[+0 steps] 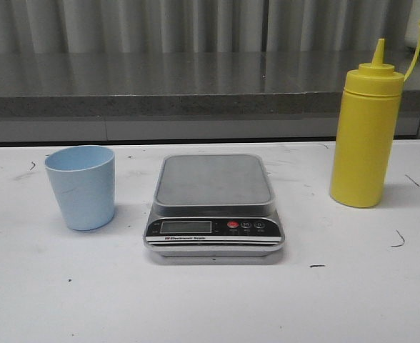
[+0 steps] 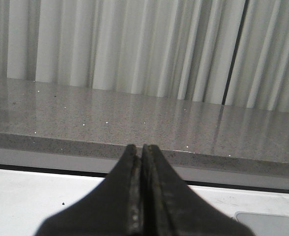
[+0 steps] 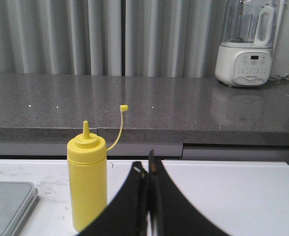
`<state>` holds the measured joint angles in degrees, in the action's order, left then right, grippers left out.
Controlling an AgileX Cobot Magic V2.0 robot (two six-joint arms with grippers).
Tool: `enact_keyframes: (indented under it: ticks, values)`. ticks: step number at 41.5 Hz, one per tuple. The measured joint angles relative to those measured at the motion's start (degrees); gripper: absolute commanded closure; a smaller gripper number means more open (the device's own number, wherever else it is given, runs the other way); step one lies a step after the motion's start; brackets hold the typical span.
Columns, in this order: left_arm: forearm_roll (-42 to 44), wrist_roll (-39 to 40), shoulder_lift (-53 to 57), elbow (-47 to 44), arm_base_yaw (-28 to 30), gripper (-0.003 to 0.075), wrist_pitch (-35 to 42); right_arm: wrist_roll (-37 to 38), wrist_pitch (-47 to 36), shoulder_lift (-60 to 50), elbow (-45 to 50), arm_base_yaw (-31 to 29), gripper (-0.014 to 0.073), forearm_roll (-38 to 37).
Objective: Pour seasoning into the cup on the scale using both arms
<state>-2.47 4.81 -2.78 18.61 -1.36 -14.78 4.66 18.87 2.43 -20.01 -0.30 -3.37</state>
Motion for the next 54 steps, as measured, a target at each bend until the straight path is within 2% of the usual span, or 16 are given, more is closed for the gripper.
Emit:
enact_keyframes:
  ticks: [8, 15, 34, 37, 40, 45, 47, 48, 49, 52, 54]
  values:
    - [0.0, 0.0, -10.2, 12.6, 0.0, 0.0740, -11.8, -2.0, 12.0, 9.9, -11.7, 0.0, 0.0661, 0.0]
    - [0.0, 0.0, -17.6, 15.4, 0.0, 0.0740, -16.4, -2.2, 20.2, 18.5, -16.6, 0.0, 0.0661, 0.0]
    - [0.0, 0.0, -28.4, 15.4, 0.0, 0.0740, -17.4, -2.2, 22.0, 31.0, -16.6, 0.0, 0.0645, 0.4]
    - [0.0, 0.0, -29.4, 15.4, 0.0, 0.0740, -17.4, -2.7, 22.0, 31.6, -16.6, 0.6, 0.0585, 0.5]
    - [0.0, 0.0, -30.4, 15.4, 0.0, 0.0739, -17.5, -3.8, 22.0, 31.9, -16.6, 1.7, 0.0487, 0.6]
    - [0.0, 0.0, -32.7, 15.4, 0.0, 0.0720, -17.8, -4.7, 22.0, 32.2, -16.6, 3.6, 0.0263, 0.6]
    - [0.0, -0.5, -33.6, 15.4, 0.0, 0.0676, -18.0, -4.7, 22.0, 32.2, -16.6, 4.2, 0.0179, 0.7]
    - [0.0, -0.7, -34.2, 15.4, 0.0, 0.0631, -18.0, -4.7, 22.0, 32.2, -16.6, 4.4, 0.0134, 0.7]
    - [0.0, -1.0, -34.8, 15.4, 0.0, 0.0610, -18.0, -4.7, 22.0, 32.2, -16.6, 4.4, 0.0119, 0.7]
    - [-0.3, -1.3, -36.1, 15.5, -0.1, 0.0474, -18.2, -5.0, 22.0, 32.2, -16.6, 4.4, 0.0080, 0.7]
    - [-0.3, -1.7, -37.4, 16.4, -0.8, 0.0359, -18.7, -5.1, 22.0, 32.2, -16.6, 4.4, 0.0085, 0.7]
